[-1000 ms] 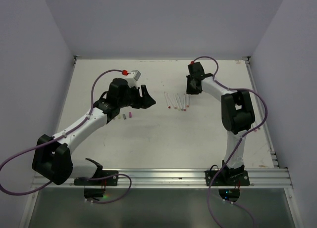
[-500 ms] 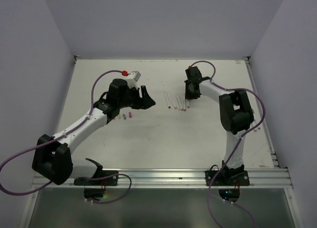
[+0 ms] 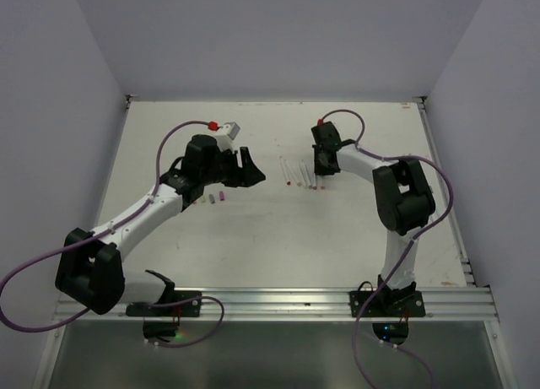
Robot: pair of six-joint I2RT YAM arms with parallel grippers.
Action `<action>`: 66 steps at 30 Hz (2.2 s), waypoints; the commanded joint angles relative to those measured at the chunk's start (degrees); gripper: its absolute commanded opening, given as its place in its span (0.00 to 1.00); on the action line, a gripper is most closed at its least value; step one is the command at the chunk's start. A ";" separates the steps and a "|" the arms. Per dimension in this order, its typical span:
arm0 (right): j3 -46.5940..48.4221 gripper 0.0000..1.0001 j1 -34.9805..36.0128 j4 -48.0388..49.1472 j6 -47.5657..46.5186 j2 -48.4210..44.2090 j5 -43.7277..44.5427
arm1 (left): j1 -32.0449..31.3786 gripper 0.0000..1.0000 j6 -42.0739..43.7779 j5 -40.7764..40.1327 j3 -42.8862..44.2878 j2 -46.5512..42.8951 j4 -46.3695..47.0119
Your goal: Open the pen caps
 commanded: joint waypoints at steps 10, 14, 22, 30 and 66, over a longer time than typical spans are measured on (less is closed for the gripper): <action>-22.63 0.00 0.11 10.55 -4.81 -33.73 -22.10 | 1.17 0.65 -6.67 14.57 -0.58 3.88 13.43; -27.03 0.00 0.19 14.41 -2.18 -39.89 -36.95 | 1.17 0.65 -9.57 17.64 -1.82 4.76 18.53; -30.03 0.00 0.81 19.86 3.27 -43.06 -45.42 | 1.08 0.65 -14.93 18.80 -2.00 8.10 24.25; -28.89 0.00 4.67 24.26 6.62 -40.52 -47.18 | 0.73 0.65 -16.87 17.83 -0.59 10.56 26.10; -26.43 0.00 10.30 30.06 11.01 -36.03 -41.56 | 0.20 0.18 -19.77 17.56 -1.38 9.60 26.80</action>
